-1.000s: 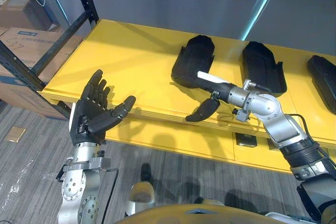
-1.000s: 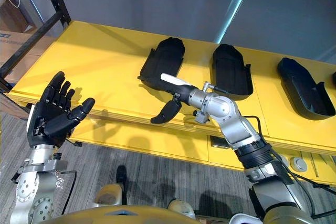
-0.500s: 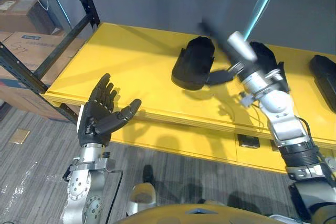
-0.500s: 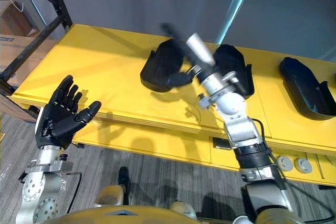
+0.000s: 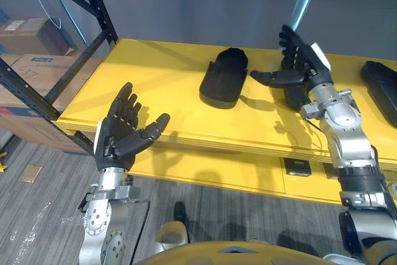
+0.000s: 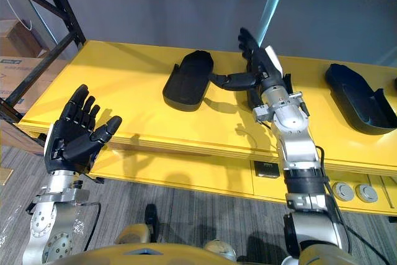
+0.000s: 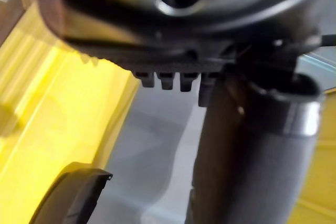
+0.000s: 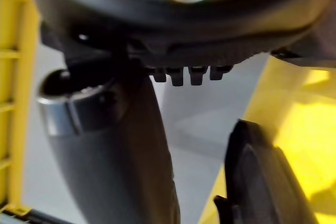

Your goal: Walk over and take three plastic housings, then place them on the shelf

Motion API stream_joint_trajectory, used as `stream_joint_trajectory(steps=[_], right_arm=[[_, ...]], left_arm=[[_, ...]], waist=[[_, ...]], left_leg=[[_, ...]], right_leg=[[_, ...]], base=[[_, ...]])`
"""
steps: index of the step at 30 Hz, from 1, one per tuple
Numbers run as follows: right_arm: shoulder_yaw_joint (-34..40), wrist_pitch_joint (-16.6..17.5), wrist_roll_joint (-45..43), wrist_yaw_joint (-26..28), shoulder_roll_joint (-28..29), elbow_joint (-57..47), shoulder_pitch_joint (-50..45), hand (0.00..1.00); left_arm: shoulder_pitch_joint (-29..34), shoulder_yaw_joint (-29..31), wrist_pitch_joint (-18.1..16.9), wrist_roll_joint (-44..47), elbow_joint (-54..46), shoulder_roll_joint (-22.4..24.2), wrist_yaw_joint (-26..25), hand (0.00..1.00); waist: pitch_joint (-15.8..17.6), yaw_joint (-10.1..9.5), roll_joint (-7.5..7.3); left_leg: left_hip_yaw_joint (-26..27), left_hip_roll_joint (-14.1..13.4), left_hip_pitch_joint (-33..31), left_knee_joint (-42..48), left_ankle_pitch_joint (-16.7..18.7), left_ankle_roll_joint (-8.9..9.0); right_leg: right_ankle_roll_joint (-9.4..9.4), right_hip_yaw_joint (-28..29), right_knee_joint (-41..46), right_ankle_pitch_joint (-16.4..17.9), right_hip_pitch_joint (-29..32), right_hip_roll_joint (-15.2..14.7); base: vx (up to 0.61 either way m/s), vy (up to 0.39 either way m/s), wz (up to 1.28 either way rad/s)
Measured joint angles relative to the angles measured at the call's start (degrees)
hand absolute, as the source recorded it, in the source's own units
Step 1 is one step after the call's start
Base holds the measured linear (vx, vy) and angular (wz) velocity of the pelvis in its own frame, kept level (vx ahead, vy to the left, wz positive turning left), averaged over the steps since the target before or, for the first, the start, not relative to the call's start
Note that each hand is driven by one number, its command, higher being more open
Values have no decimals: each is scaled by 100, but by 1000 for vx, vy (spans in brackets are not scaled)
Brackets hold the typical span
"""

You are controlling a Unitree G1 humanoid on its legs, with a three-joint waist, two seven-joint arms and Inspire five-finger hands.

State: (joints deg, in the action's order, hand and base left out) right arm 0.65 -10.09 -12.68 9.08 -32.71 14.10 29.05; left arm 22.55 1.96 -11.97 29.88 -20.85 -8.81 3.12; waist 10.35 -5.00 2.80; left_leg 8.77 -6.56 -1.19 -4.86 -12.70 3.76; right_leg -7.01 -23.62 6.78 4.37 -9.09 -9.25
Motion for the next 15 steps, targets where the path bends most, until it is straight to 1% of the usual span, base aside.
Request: stream_joint_trajectory(steps=[2,5,8,10,11,13,15], right_arm=[[-134,-203,-269,-5,-200,569,446,100],[-283,-300,-603,-16,-463,1176,1059,100],[-434,-325,-694,-47,-598,1471,1538,100],[-564,-325,-683,-123,-659,1812,2016,100],[-634,-324,-683,-128,-719,1867,2101,100],[-807,-328,-681,-267,-848,2024,2348,100],[-916,-398,-687,-413,-984,2179,2633,100]], left_arm=[[0,-43,0,10,78,-2,-9,100],[4,-167,1,149,133,-2,-11,100],[3,-184,1,151,138,-2,-14,100],[-5,-215,1,158,138,-7,-14,100],[-13,-230,1,162,138,-7,-14,100],[-15,-259,0,202,138,-7,-38,100],[-27,-335,0,352,140,-10,-112,100]], waist=[[10,-50,15],[34,-117,46],[89,-129,97],[154,-150,168],[190,-158,183],[301,-210,219],[434,-253,253]], left_leg=[[-71,3,-30,2,-33,-12],[-125,3,-30,2,-46,-5],[-157,0,-19,1,-62,1],[-213,-4,-19,0,-74,7],[-227,-4,-10,0,-73,3],[-266,-10,-8,0,-72,3],[-307,-14,-43,0,-69,6]], right_leg=[[2,-56,31,1,-2,2],[9,-104,63,15,-17,4],[22,-125,138,58,-17,-2],[31,-142,227,123,0,-11],[38,-160,247,140,4,-13],[86,-194,313,194,20,-15],[78,-258,340,212,45,-14]], base=[[1,-30,11],[-21,-30,9],[-46,-24,9],[-65,-28,9],[-94,-32,12],[-76,-27,9],[-50,-38,9]])
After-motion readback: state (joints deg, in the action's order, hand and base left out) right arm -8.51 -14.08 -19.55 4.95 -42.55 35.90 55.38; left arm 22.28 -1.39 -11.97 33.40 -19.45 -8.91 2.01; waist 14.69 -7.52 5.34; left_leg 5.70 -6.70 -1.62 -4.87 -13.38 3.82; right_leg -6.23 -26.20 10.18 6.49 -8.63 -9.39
